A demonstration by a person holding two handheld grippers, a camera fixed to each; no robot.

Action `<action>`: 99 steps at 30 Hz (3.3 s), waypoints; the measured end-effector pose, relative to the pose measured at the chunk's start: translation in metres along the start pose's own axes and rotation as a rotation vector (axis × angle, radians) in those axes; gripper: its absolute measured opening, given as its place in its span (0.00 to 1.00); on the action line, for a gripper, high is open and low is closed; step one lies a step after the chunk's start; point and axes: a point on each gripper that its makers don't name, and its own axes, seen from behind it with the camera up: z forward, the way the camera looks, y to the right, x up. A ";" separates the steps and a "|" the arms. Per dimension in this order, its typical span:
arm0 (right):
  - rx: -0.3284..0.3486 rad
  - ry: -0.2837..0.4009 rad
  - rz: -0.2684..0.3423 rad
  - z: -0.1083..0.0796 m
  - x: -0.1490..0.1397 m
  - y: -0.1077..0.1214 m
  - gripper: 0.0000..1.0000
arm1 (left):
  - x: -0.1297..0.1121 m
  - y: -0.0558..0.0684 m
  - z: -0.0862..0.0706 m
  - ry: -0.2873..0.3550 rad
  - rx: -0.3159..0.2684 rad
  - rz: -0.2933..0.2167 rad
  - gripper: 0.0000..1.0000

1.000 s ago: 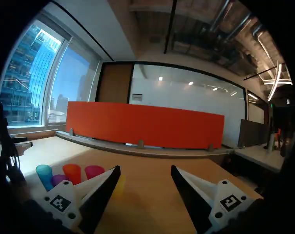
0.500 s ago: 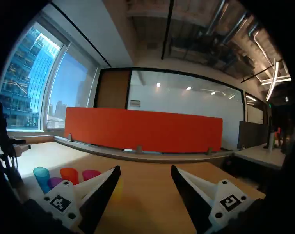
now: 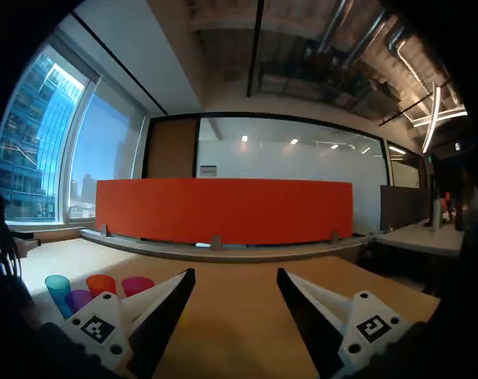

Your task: Pour water

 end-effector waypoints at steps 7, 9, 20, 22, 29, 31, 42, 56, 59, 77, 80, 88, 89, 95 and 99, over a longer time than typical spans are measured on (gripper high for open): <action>-0.012 -0.031 0.023 0.004 -0.020 0.005 1.00 | 0.000 -0.001 -0.001 0.000 0.000 0.000 0.99; -0.018 -0.036 0.025 0.005 -0.023 0.007 1.00 | 0.000 -0.001 -0.001 0.000 0.000 0.000 0.99; -0.024 -0.050 0.009 0.011 -0.035 0.011 1.00 | 0.000 -0.001 -0.001 0.000 0.000 0.000 0.99; -0.024 -0.052 0.007 0.011 -0.037 0.011 1.00 | 0.000 -0.001 -0.001 0.000 0.000 0.000 0.99; -0.022 -0.064 0.011 0.011 -0.043 0.012 1.00 | 0.000 -0.001 -0.001 0.000 0.000 0.000 0.99; -0.022 -0.069 0.009 0.011 -0.044 0.012 1.00 | 0.000 -0.001 -0.001 0.000 0.000 0.000 0.99; -0.023 -0.072 0.001 0.014 -0.045 0.012 1.00 | 0.000 -0.001 -0.001 0.000 0.000 0.000 0.99; -0.019 -0.072 0.002 0.011 -0.046 0.011 1.00 | 0.000 -0.001 0.000 0.000 0.000 0.000 0.99; -0.019 -0.074 0.003 0.011 -0.046 0.010 1.00 | 0.000 0.000 0.000 0.000 0.000 0.000 0.99; -0.019 -0.074 0.002 0.011 -0.046 0.010 1.00 | 0.000 0.000 -0.001 0.000 0.000 0.000 0.99; -0.019 -0.074 0.002 0.011 -0.046 0.010 1.00 | 0.000 0.000 -0.001 0.000 0.000 0.000 0.99; -0.019 -0.075 0.002 0.010 -0.046 0.010 1.00 | 0.000 0.000 0.000 0.000 0.000 0.000 0.99; -0.019 -0.075 0.002 0.010 -0.046 0.010 1.00 | 0.000 0.000 0.000 0.000 0.000 0.000 0.99; -0.019 -0.074 0.002 0.010 -0.046 0.010 1.00 | 0.000 0.000 0.000 0.000 0.000 0.000 0.99; -0.019 -0.074 0.002 0.011 -0.046 0.011 1.00 | 0.000 0.000 0.001 0.000 -0.001 0.000 0.99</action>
